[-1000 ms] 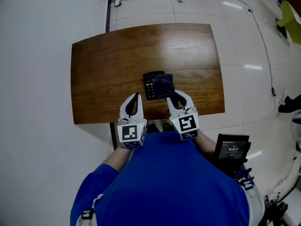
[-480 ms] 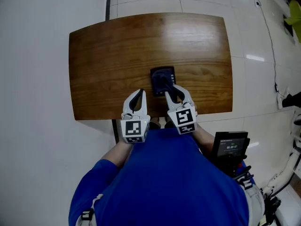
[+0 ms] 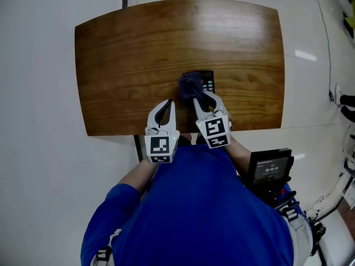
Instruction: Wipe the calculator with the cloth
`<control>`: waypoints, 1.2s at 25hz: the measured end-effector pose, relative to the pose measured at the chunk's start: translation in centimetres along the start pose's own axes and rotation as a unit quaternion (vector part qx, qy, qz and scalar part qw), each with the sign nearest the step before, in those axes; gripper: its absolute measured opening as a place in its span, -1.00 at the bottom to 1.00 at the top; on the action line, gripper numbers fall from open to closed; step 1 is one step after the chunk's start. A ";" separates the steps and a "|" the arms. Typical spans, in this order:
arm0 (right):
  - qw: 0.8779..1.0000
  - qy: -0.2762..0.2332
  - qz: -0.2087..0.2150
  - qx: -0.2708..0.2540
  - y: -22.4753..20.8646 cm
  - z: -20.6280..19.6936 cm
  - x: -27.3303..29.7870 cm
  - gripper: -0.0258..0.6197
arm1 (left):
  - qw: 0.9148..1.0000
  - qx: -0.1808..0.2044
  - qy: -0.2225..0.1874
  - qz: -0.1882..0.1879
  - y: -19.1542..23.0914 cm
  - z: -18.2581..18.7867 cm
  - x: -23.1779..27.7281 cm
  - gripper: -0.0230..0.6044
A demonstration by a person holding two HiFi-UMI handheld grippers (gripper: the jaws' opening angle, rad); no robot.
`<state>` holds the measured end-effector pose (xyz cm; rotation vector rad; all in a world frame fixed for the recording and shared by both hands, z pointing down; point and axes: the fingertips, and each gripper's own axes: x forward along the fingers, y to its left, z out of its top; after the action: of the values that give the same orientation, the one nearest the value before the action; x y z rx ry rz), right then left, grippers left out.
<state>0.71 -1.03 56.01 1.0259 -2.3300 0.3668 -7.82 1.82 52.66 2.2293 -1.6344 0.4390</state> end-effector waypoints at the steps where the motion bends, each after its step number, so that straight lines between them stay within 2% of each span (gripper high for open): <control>1: 1.000 0.003 0.000 -0.002 -0.1 -0.1 0.1 -0.73 | 1.000 0.000 0.000 0.000 -0.2 0.0 -0.1 -0.91; 6: 0.999 0.030 0.029 0.005 2.7 -0.1 0.6 -0.73 | 0.999 0.001 0.037 0.021 0.9 0.1 -3.1 -0.91; 16: 0.998 0.059 0.032 -0.018 3.5 0.1 1.6 -0.73 | 0.998 -0.006 0.049 0.039 2.0 0.4 -4.4 -0.91; 30: 0.998 0.059 -0.024 -0.004 -1.5 -1.4 1.3 -0.73 | 0.999 0.004 0.034 0.012 1.0 0.0 -1.9 -0.91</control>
<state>1.63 -2.20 57.93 1.0267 -2.1964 0.3876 -9.33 3.19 51.91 2.1780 -1.6299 0.5238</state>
